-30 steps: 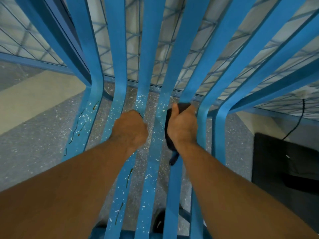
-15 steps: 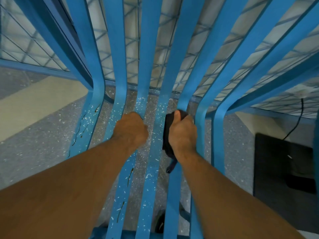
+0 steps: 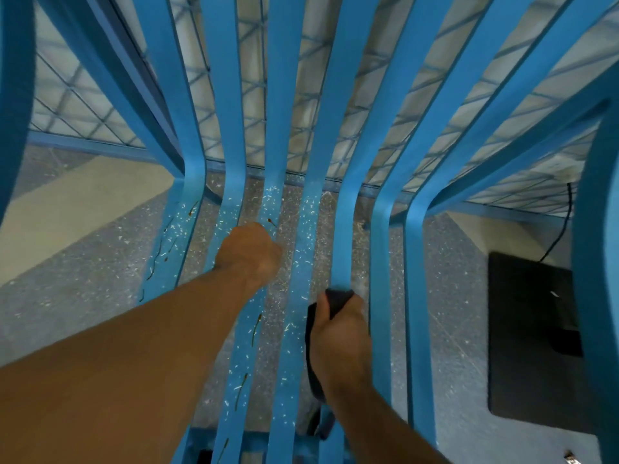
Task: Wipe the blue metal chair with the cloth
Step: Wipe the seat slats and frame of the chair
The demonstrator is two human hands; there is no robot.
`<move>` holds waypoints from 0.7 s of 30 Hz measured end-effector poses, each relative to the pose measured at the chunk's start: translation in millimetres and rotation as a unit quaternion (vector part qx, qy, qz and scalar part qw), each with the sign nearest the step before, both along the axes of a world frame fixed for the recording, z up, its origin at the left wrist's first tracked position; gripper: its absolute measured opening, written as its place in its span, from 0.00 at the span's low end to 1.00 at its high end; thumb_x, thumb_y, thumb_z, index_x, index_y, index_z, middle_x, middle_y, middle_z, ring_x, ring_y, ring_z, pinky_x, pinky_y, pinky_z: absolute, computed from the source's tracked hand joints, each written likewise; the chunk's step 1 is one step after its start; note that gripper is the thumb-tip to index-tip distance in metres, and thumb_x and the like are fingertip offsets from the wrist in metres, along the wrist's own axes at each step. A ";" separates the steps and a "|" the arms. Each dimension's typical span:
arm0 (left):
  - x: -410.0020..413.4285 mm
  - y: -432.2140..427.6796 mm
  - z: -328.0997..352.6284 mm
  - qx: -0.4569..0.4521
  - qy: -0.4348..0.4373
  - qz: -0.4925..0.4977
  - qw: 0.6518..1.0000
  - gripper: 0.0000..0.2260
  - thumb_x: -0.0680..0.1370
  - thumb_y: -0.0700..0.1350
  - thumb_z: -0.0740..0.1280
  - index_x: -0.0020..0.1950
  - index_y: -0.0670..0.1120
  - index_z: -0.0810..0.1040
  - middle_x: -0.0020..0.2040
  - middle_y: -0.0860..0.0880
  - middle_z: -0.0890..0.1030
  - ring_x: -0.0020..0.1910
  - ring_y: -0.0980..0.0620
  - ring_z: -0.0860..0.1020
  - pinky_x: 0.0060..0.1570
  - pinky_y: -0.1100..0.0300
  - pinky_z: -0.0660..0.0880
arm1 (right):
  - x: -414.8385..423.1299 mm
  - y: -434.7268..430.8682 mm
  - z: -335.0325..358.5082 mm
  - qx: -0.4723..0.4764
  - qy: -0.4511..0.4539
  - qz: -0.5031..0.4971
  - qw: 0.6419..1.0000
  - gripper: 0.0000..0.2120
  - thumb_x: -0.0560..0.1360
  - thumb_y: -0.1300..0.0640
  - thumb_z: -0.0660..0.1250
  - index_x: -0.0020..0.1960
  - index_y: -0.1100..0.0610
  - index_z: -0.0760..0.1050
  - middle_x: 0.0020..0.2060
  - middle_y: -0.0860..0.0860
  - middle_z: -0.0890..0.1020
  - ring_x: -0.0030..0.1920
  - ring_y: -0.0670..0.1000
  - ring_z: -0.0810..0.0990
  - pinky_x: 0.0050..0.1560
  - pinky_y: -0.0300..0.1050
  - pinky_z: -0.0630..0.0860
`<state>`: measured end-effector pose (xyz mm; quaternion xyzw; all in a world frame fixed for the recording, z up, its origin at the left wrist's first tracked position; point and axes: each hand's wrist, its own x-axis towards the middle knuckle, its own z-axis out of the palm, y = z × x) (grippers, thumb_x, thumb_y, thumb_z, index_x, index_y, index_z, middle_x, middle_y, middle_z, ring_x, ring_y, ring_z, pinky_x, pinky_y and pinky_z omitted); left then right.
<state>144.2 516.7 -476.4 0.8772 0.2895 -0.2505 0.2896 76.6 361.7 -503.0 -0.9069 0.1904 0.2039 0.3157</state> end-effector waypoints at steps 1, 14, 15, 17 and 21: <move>-6.4 -0.6 0.3 0.002 0.004 -0.006 1.000 0.12 0.79 0.50 0.66 0.44 0.44 0.69 0.38 0.48 0.72 0.40 0.47 0.74 0.38 0.56 0.72 | 9.1 2.3 -0.9 -0.003 0.003 -0.002 1.000 0.14 0.79 0.40 0.57 0.52 0.51 0.65 0.41 0.48 0.76 0.44 0.54 0.79 0.44 0.48 0.77; -43.1 -6.5 6.0 -0.003 0.009 0.010 1.000 0.10 0.79 0.50 0.67 0.48 0.44 0.72 0.45 0.46 0.76 0.43 0.46 0.76 0.38 0.57 0.72 | -63.5 -11.2 15.3 -0.040 0.012 0.090 0.995 0.33 0.81 0.44 0.55 0.79 0.54 0.44 0.70 0.53 0.70 0.63 0.55 0.75 0.62 0.49 0.73; -46.4 -6.8 6.5 -0.001 0.009 0.010 1.000 0.11 0.78 0.51 0.67 0.45 0.45 0.71 0.44 0.47 0.76 0.41 0.47 0.75 0.37 0.57 0.72 | -68.8 -13.7 16.0 -0.038 0.021 0.087 0.995 0.33 0.81 0.43 0.55 0.79 0.54 0.45 0.70 0.53 0.70 0.63 0.55 0.75 0.62 0.49 0.73; -58.8 -8.1 7.9 0.001 0.020 0.003 1.000 0.14 0.78 0.50 0.68 0.38 0.46 0.67 0.38 0.50 0.74 0.39 0.49 0.75 0.36 0.58 0.72 | -65.9 -14.6 14.4 -0.037 0.029 0.071 0.996 0.29 0.80 0.44 0.56 0.76 0.54 0.51 0.63 0.54 0.76 0.56 0.55 0.79 0.58 0.50 0.77; -89.9 -11.6 9.5 -0.018 0.020 0.001 1.000 0.14 0.77 0.49 0.69 0.36 0.46 0.68 0.35 0.49 0.75 0.33 0.53 0.75 0.27 0.62 0.68 | -40.6 -7.3 10.9 -0.030 0.031 0.044 0.998 0.22 0.81 0.44 0.57 0.68 0.58 0.61 0.51 0.54 0.78 0.49 0.56 0.79 0.47 0.48 0.76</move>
